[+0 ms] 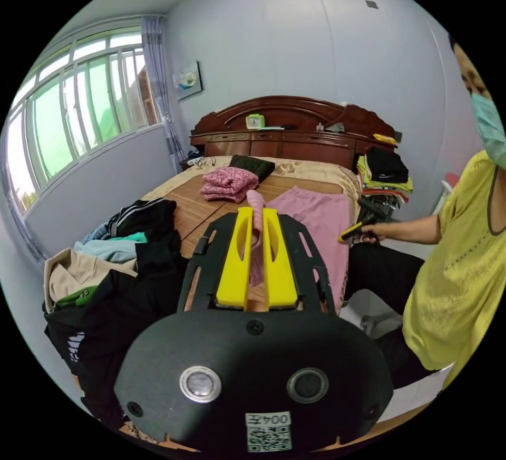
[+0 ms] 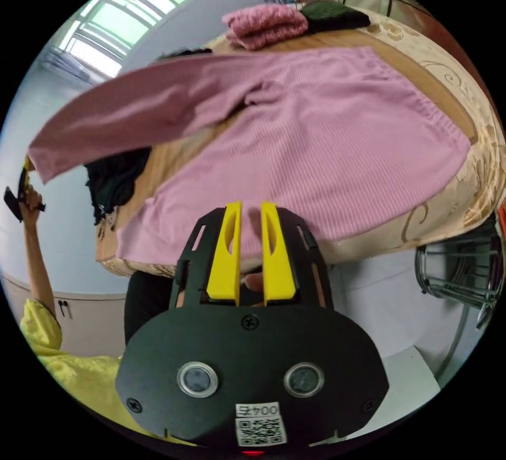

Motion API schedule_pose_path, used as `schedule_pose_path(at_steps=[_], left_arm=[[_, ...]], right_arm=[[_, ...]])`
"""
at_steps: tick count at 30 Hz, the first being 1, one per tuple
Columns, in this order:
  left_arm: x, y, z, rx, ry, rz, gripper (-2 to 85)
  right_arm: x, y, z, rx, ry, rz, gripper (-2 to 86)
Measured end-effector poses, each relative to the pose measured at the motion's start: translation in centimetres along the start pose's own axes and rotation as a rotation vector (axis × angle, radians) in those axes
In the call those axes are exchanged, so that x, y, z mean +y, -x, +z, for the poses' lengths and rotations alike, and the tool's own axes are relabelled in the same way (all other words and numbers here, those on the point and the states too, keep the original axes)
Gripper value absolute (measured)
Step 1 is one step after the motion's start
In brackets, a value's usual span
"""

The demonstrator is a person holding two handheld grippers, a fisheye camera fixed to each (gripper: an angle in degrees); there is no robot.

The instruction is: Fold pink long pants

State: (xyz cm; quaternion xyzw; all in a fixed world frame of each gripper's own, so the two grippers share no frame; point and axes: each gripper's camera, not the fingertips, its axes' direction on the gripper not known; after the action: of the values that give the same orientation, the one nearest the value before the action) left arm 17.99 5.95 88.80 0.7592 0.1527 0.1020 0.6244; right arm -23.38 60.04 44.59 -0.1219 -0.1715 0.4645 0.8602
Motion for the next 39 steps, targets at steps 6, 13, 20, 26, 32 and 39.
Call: schedule_pose_path(at_steps=[6,13,20,26,32,39], left_arm=[[0.6,-2.4,-3.3,0.023,-0.058,-0.012,1.3],[0.1,-3.9,-5.4,0.047,-0.096,-0.03,1.2],[-0.9,-6.2,-7.0,0.064,-0.109,-0.013,1.3],[-1.7,-9.5,-8.6,0.064,-0.084,0.02,1.5],[-1.1,-12.7,-9.2,-0.018,0.009,0.005,1.5],[2.8,-17.7,-12.7,-0.243,-0.027,-0.127,1.4]], right_arm=[[-7.1,10.2,-2.2,0.137,0.019,-0.289,11.7],[-14.3,25.9,1.4,0.519,0.064,-0.862,12.5],[-18.8,36.5,10.8,0.752,0.283,-1.253,11.8],[-19.3,42.4,17.3,0.835,0.393,-1.463,6.2],[-19.8,45.1,16.8,0.783,0.486,-1.402,-0.7],[-15.2,46.2,6.4,0.788,0.212,-1.238,-1.0]])
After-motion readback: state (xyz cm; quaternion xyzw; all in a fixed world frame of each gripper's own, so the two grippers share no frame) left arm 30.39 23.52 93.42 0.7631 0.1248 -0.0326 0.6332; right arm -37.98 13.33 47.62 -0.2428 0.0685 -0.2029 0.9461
